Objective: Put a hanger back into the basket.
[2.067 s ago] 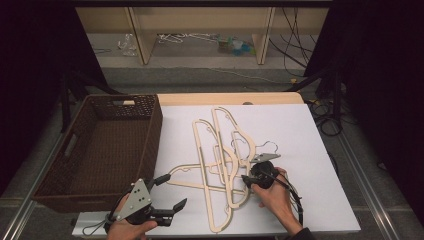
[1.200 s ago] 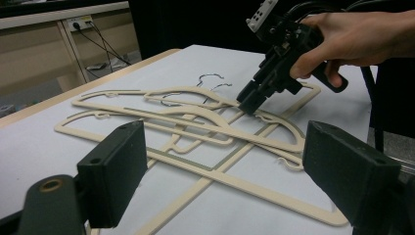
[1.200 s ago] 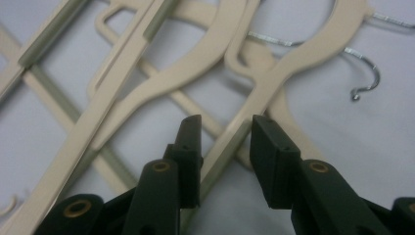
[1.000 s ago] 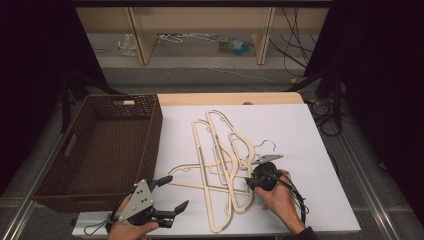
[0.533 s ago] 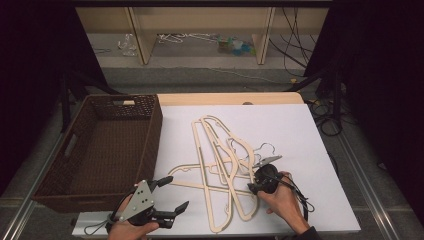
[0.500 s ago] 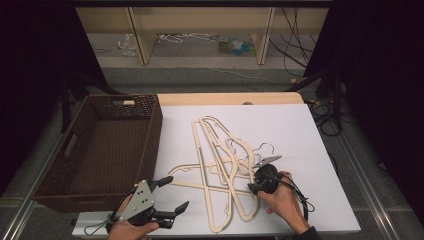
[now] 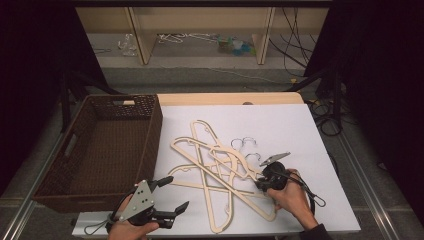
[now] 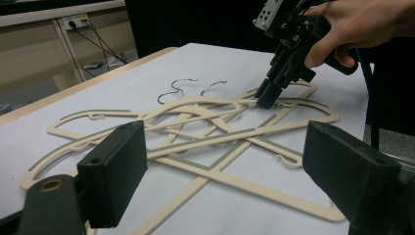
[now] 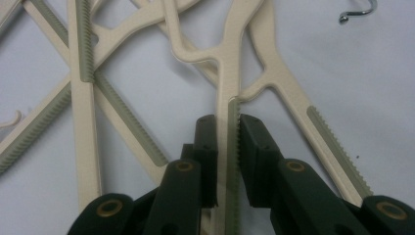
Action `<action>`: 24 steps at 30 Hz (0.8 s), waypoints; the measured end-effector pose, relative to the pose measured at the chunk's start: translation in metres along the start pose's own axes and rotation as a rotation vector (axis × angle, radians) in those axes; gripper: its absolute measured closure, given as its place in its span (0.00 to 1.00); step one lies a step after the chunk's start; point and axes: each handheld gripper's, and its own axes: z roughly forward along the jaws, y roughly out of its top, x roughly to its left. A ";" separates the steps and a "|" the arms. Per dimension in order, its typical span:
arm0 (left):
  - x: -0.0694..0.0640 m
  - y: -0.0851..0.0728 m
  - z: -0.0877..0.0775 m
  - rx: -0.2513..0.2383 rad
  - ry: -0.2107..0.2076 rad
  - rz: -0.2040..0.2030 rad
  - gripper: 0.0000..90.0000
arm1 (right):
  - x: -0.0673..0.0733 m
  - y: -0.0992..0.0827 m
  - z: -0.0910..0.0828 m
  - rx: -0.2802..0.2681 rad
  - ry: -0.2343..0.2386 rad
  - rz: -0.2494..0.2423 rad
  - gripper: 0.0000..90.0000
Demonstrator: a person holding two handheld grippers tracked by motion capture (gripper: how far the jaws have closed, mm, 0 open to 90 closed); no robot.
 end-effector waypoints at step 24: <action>0.009 0.003 0.040 0.126 0.002 -0.038 0.21 | -0.007 -0.013 -0.029 -0.081 0.038 -0.136 0.88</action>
